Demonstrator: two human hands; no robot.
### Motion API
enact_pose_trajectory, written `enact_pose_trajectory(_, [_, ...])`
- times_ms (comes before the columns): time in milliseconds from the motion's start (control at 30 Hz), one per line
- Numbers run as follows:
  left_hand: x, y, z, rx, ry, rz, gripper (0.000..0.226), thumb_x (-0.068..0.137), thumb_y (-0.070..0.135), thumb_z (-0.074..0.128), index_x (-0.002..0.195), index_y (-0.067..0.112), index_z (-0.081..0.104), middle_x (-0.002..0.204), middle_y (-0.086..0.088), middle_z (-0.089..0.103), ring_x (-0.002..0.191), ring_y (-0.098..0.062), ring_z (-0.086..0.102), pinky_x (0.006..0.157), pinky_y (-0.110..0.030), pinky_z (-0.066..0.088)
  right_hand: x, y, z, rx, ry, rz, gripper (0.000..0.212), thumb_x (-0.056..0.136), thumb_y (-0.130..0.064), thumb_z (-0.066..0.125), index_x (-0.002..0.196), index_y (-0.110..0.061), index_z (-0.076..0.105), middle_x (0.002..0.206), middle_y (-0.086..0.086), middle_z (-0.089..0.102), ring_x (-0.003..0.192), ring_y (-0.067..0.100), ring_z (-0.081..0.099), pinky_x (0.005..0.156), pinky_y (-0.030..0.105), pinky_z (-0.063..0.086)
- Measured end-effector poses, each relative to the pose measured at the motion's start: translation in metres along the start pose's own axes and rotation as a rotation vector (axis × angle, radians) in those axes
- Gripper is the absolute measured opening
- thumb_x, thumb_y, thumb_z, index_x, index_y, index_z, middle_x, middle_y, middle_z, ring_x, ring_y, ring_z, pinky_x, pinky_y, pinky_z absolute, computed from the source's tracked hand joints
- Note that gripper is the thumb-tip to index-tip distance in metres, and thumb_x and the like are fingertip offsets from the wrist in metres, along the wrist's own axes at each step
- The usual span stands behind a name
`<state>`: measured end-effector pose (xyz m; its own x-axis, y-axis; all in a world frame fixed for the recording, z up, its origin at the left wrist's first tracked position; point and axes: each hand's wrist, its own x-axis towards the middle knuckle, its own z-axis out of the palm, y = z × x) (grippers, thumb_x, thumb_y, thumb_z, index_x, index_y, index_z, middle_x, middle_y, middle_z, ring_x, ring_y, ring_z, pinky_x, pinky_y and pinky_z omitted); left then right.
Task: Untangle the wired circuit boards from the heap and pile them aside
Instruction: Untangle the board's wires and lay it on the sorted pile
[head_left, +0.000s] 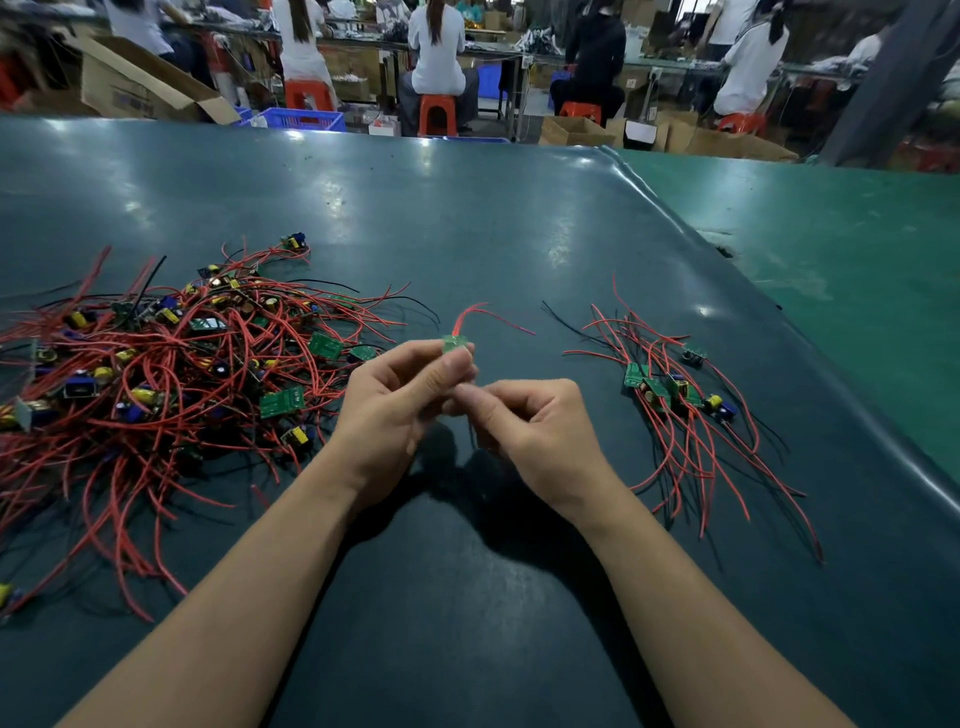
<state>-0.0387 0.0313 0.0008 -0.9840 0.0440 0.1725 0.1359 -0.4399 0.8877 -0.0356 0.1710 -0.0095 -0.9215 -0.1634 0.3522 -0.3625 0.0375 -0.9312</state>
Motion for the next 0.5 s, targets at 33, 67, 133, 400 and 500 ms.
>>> enact_pose_trajectory(33, [0.001, 0.003, 0.000, -0.111, -0.004, -0.047, 0.013, 0.076, 0.017, 0.065, 0.086, 0.011, 0.070, 0.071, -0.002, 0.068, 0.065, -0.010, 0.064, 0.063, -0.021, 0.054, 0.000, -0.002, -0.001, 0.102, -0.010, 0.081, 0.030, 0.086, -0.032, 0.072, 0.074, -0.005, 0.077, 0.048, -0.006, 0.053, 0.042, 0.007, 0.040, 0.041, 0.015, 0.031])
enact_pose_trajectory(67, [0.002, 0.006, -0.001, -0.220, -0.011, -0.099, 0.015, 0.078, 0.020, 0.063, 0.090, 0.011, 0.067, 0.070, -0.001, 0.066, 0.062, -0.009, 0.063, 0.061, -0.021, 0.055, 0.002, -0.005, -0.003, 0.179, 0.008, 0.152, 0.037, 0.083, -0.043, 0.070, 0.071, -0.008, 0.076, 0.046, -0.003, 0.052, 0.039, 0.009, 0.037, 0.038, 0.014, 0.027])
enact_pose_trajectory(133, [0.002, 0.013, -0.004, -0.404, -0.028, -0.207, 0.018, 0.081, 0.026, 0.060, 0.094, 0.014, 0.065, 0.069, 0.002, 0.061, 0.051, -0.003, 0.055, 0.052, -0.017, 0.051, 0.006, -0.009, -0.009, 0.263, 0.085, 0.261, 0.040, 0.081, -0.050, 0.066, 0.072, -0.013, 0.076, 0.047, 0.000, 0.052, 0.034, 0.008, 0.035, 0.036, 0.012, 0.022])
enact_pose_trajectory(400, [-0.005, -0.006, 0.006, 0.084, -0.187, -0.255, 0.011, 0.073, 0.015, 0.071, 0.079, 0.012, 0.063, 0.062, -0.008, 0.059, 0.046, -0.012, 0.054, 0.039, -0.018, 0.040, 0.009, -0.006, -0.009, 0.376, 0.097, 0.420, 0.022, 0.090, -0.027, 0.067, 0.081, -0.010, 0.076, 0.055, 0.005, 0.052, 0.041, 0.011, 0.038, 0.038, 0.015, 0.025])
enact_pose_trajectory(500, [-0.006, -0.008, 0.004, 0.163, -0.219, -0.262, 0.018, 0.073, 0.012, 0.080, 0.077, 0.011, 0.063, 0.060, -0.009, 0.053, 0.052, -0.016, 0.060, 0.040, -0.021, 0.042, 0.009, -0.008, -0.017, 0.417, 0.083, 0.468, 0.016, 0.090, -0.023, 0.068, 0.084, -0.009, 0.074, 0.047, -0.003, 0.040, 0.035, 0.007, 0.027, 0.038, 0.014, 0.025])
